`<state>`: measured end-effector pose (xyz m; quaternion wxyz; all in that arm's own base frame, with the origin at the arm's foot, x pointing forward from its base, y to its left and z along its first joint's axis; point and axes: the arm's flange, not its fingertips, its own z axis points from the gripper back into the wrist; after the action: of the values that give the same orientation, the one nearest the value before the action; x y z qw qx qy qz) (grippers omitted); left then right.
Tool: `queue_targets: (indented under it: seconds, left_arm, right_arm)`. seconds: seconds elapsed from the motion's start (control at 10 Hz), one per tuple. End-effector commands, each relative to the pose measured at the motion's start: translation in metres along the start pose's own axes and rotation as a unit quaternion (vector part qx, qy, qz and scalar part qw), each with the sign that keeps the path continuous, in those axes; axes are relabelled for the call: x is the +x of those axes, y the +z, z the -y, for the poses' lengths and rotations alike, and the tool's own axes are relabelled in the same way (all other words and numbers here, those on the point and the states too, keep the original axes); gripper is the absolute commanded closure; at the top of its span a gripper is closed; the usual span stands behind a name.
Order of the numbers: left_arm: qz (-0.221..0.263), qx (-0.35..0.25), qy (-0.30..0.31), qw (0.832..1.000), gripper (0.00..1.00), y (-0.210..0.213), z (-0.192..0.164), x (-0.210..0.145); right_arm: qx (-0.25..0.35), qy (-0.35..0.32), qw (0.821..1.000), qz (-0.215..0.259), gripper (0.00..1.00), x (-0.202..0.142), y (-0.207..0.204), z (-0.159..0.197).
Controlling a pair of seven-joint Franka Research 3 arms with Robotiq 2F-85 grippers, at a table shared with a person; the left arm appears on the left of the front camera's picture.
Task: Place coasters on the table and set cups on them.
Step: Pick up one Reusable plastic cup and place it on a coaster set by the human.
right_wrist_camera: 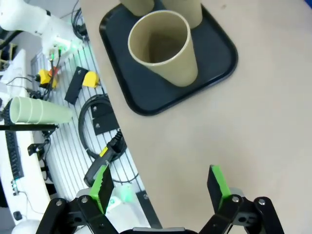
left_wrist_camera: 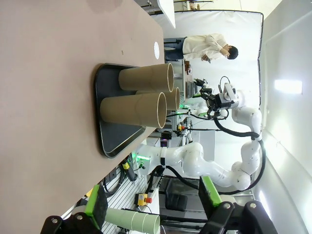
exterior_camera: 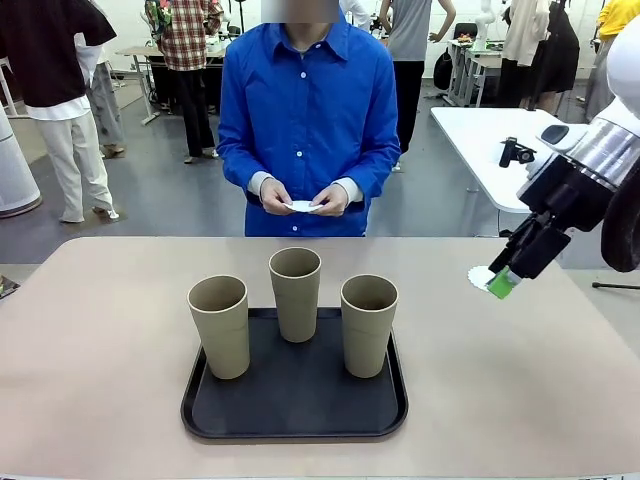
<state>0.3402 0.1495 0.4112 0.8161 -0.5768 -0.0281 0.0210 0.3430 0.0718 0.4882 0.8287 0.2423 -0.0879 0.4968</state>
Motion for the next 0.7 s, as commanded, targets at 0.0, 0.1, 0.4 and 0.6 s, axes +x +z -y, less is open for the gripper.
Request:
queue_targets:
  seconds: [0.0, 0.1, 0.4, 0.6]
  left_arm:
    - [0.001, -0.005, -0.002, 1.000, 0.00, 0.002, 0.001, -0.001]
    - [0.001, -0.005, -0.002, 1.000, 0.00, 0.002, 0.001, -0.001]
    - [0.001, -0.005, -0.002, 1.000, 0.00, 0.002, 0.001, -0.001]
    - [0.001, -0.005, -0.002, 1.000, 0.00, 0.002, 0.001, -0.001]
  right_arm:
    - [-0.008, -0.003, 1.000, 0.008, 0.00, 0.004, 0.000, -0.001]
    - [-0.008, -0.003, 1.000, 0.008, 0.00, 0.004, 0.000, -0.001]
    - [-0.002, 0.000, 1.000, 0.002, 0.00, 0.000, 0.001, 0.000]
    - [0.014, 0.141, 0.982, 0.125, 0.00, -0.015, -0.008, 0.021]
